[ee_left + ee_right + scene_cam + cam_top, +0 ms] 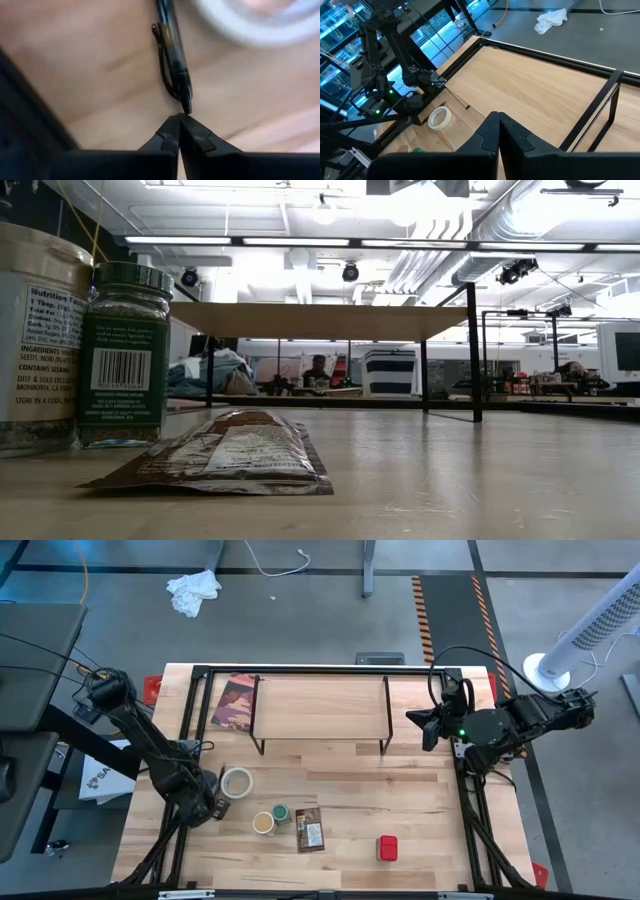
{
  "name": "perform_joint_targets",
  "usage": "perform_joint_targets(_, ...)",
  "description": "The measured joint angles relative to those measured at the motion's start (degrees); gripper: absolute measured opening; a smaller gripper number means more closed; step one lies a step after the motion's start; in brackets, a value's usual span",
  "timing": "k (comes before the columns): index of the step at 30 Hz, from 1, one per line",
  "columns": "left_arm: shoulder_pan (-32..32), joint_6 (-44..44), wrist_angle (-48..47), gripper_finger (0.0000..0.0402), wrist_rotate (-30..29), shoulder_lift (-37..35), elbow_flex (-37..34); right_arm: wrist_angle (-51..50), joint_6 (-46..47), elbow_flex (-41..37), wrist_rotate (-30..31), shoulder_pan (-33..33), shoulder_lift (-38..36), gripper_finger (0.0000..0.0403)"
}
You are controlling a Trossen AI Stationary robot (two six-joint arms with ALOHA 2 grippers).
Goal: Shelf spices
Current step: Adjust the tape and ballpen
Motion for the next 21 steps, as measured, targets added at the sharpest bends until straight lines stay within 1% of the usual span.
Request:
perform_joint_targets(7, 4.6, 0.4, -1.0, 0.0, -7.7, 0.1, -0.2, 0.0, 0.0, 0.0, 0.7, 0.0, 0.4, 0.0)
perform_joint_targets(8, 5.3, 0.5, -1.3, 0.0, -9.3, 0.2, -0.3, 0.0, 0.0, 0.0, 1.0, 0.0, 0.5, 0.0)
perform_joint_targets(11, 8.0, 0.4, -4.1, 0.0, -16.7, 0.3, -0.5, 0.0, 0.0, 0.0, 1.1, 0.0, 0.9, 0.0)
perform_joint_targets(14, 11.2, 0.2, -7.3, 0.0, -19.9, 0.4, -0.7, 0.0, 0.1, 0.0, 1.1, 0.0, 1.2, 0.0)
perform_joint_targets(16, 12.0, 1.5, -7.2, 0.0, -19.0, 0.3, -0.1, 0.0, 0.1, 0.0, 0.6, 0.0, 1.4, 0.0)
perform_joint_targets(19, 11.9, 6.1, -7.7, 0.0, -16.2, 0.1, 3.0, 0.1, 0.1, 0.0, -0.1, 0.0, 1.4, 0.0)
perform_joint_targets(21, 11.9, 7.3, -7.4, 0.0, -16.7, -0.1, 5.6, 0.2, 0.0, 0.0, -0.1, 0.0, 1.4, 0.0)
